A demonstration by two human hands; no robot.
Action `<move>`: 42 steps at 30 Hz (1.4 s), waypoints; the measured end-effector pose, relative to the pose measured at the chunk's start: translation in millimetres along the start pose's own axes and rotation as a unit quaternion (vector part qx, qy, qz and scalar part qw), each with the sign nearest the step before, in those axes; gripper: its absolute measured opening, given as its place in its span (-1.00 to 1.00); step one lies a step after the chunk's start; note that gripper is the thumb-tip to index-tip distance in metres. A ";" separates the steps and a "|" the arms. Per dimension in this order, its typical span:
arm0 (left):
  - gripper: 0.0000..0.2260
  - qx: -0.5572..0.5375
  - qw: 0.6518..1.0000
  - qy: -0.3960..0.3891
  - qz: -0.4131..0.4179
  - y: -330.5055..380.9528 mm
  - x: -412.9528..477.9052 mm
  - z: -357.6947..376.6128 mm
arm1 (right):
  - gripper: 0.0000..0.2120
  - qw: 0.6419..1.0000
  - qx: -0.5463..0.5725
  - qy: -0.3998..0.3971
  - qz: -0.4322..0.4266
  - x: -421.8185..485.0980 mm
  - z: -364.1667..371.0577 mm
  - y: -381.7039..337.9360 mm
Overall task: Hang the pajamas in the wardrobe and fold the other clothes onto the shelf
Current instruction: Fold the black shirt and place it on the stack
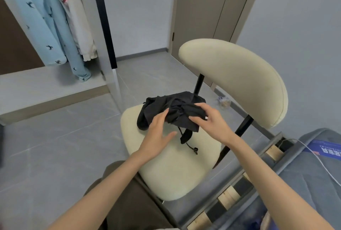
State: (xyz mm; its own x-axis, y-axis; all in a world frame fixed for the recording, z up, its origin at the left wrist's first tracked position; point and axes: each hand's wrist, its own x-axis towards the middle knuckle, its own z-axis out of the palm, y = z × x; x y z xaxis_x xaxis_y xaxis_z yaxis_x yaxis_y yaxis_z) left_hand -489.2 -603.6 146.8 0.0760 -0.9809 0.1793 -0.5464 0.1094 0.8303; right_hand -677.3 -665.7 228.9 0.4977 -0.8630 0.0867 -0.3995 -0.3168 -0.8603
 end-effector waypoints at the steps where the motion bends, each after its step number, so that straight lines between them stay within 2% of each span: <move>1: -0.33 -0.015 0.999 0.027 0.008 9.6 2.9 -4.3 | -0.74 0.999 0.033 -0.005 -0.009 0.5 -3.6 -13.7; 4: -0.46 -0.047 0.995 0.086 0.032 36.9 11.0 -20.6 | -0.73 0.994 0.109 -0.010 -0.001 1.7 -10.7 -47.0; 7: -0.74 0.006 0.988 0.137 0.068 57.7 15.7 -39.7 | -0.63 0.984 0.177 0.000 0.023 3.0 -15.9 -71.4; 9: -0.82 0.043 0.980 0.182 0.067 67.5 18.6 -54.0 | -0.44 0.990 0.140 -0.002 0.010 1.7 -17.0 -85.9; 12: -0.88 0.084 0.971 0.214 0.064 78.3 23.0 -76.3 | -0.23 0.997 -0.012 0.000 -0.071 2.0 -10.6 -102.2; 14: -0.89 0.091 0.968 0.223 0.075 85.5 25.0 -91.9 | -0.27 0.989 -0.097 0.011 -0.110 3.7 -6.8 -113.7; 18: -0.87 0.067 0.961 0.246 0.109 107.9 28.7 -125.2 | -0.55 0.965 -0.193 0.057 -0.166 8.6 -8.2 -143.2; 24: -0.84 0.064 0.941 0.308 0.127 138.9 34.9 -179.6 | -0.70 0.855 -0.379 0.242 -0.257 19.2 -0.7 -194.7; 27: -0.83 0.077 0.927 0.343 0.128 143.1 33.6 -206.6 | -0.73 0.829 -0.395 0.263 -0.297 27.9 10.9 -217.7; 29: -0.83 0.091 0.918 0.363 0.134 141.1 29.3 -221.5 | -0.74 0.835 -0.372 0.259 -0.312 36.6 20.3 -231.7; 34: -0.86 0.123 0.916 0.358 0.134 121.3 11.5 -242.7 | -0.84 0.883 -0.184 0.244 -0.355 62.8 47.2 -265.1; 36: -0.90 0.110 0.915 0.366 0.127 114.2 5.8 -245.2 | -0.86 0.894 -0.141 0.225 -0.361 72.3 58.7 -277.5; 37: -0.92 0.099 0.914 0.374 0.122 112.8 3.4 -246.6 | -0.86 0.897 -0.129 0.213 -0.364 76.9 63.2 -283.0; 39: -0.81 0.099 0.907 0.392 0.120 114.9 -0.7 -251.9 | -0.87 0.904 -0.122 0.179 -0.369 85.2 70.4 -291.6; 42: -0.78 0.147 0.887 0.418 0.130 121.5 -3.2 -267.0 | -0.91 0.903 -0.139 0.131 -0.384 92.3 79.5 -295.6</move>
State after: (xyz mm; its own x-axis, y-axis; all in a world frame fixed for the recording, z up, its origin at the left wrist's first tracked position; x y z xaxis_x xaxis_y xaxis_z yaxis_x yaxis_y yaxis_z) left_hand -333.2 -544.1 388.1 0.4399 -0.4539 0.7749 -0.8209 0.1466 0.5519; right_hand -452.1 -620.4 451.2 0.5249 -0.3979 0.7524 -0.2096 -0.9172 -0.3388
